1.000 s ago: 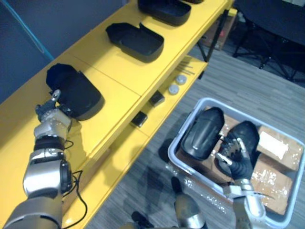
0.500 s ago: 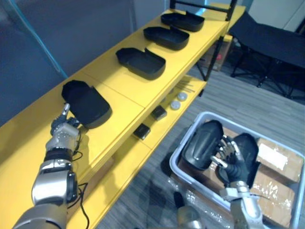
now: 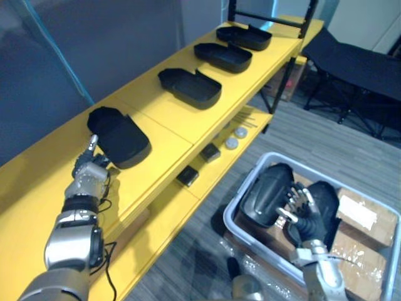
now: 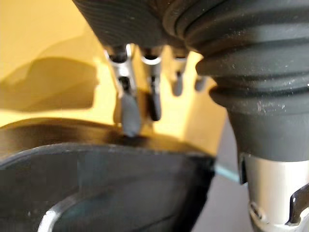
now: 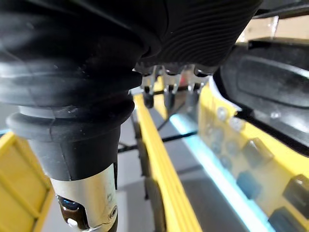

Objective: Walk over and take plastic housings, then place them on the shelf

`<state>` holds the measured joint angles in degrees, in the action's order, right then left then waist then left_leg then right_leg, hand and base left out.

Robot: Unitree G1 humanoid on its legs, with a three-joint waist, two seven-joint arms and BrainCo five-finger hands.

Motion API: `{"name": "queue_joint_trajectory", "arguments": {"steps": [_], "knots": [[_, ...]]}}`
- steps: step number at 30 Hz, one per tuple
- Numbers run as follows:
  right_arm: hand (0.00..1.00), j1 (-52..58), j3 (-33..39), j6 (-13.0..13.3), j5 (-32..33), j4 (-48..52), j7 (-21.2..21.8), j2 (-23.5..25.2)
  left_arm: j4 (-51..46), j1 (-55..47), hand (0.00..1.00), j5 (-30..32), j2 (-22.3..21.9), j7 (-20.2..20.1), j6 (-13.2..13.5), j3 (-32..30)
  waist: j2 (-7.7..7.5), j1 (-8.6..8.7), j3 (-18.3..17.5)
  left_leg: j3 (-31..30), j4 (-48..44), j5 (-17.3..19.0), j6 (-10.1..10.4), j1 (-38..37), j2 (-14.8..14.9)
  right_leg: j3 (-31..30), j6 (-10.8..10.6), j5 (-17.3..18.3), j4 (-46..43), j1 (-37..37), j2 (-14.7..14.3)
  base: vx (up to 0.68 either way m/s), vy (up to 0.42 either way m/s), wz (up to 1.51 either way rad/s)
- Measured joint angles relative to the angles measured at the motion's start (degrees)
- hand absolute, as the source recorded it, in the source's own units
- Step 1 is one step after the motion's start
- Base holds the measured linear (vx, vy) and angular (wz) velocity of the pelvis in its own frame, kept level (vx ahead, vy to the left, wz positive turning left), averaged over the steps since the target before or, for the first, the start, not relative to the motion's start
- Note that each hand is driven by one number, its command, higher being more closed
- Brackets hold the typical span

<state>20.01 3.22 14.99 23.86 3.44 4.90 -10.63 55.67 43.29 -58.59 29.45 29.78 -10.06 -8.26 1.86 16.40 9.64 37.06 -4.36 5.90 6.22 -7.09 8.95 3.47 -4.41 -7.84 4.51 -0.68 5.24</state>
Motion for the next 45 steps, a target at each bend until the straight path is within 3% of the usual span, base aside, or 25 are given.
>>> {"name": "queue_joint_trajectory", "arguments": {"steps": [14,32,42,45], "knots": [[0.00,0.0,-0.1,0.0,0.0,-0.4,0.0,0.0,0.0,-0.7,0.00,-6.9,0.3,-1.4,-0.1,2.4,-0.81,0.01,-0.9,-0.4,0.1,0.0,0.0,-0.1,-0.1,0.8,0.0,0.0,0.0,0.4,0.2,-0.03,-0.010,0.01],[0.00,0.0,-2.2,0.0,-0.6,-1.9,-0.4,-0.1,-2.6,-1.7,0.00,-18.1,-1.3,1.7,2.6,4.5,-1.54,-0.03,-1.7,-0.3,1.5,-0.5,-0.1,-0.9,-0.8,1.0,0.0,0.0,0.0,0.7,0.5,-0.04,-0.010,0.00],[0.00,0.1,-2.5,0.0,-1.2,-1.9,-1.4,-0.1,-4.6,-1.7,0.00,-22.7,-4.3,5.7,8.1,4.7,-1.51,0.07,-1.7,-0.3,1.8,-0.7,-0.2,-0.9,-0.8,1.0,0.0,0.0,0.0,0.7,0.5,-0.07,-0.019,0.00],[0.00,0.2,-3.0,0.1,-1.2,-1.9,-1.9,-0.1,-5.2,-1.7,0.00,-26.2,-5.3,7.3,11.0,4.7,-1.51,0.09,-1.7,-0.3,1.8,-0.7,-0.2,-0.9,-0.9,1.0,0.0,0.0,0.0,0.7,0.5,-0.06,-0.017,0.00]]}}
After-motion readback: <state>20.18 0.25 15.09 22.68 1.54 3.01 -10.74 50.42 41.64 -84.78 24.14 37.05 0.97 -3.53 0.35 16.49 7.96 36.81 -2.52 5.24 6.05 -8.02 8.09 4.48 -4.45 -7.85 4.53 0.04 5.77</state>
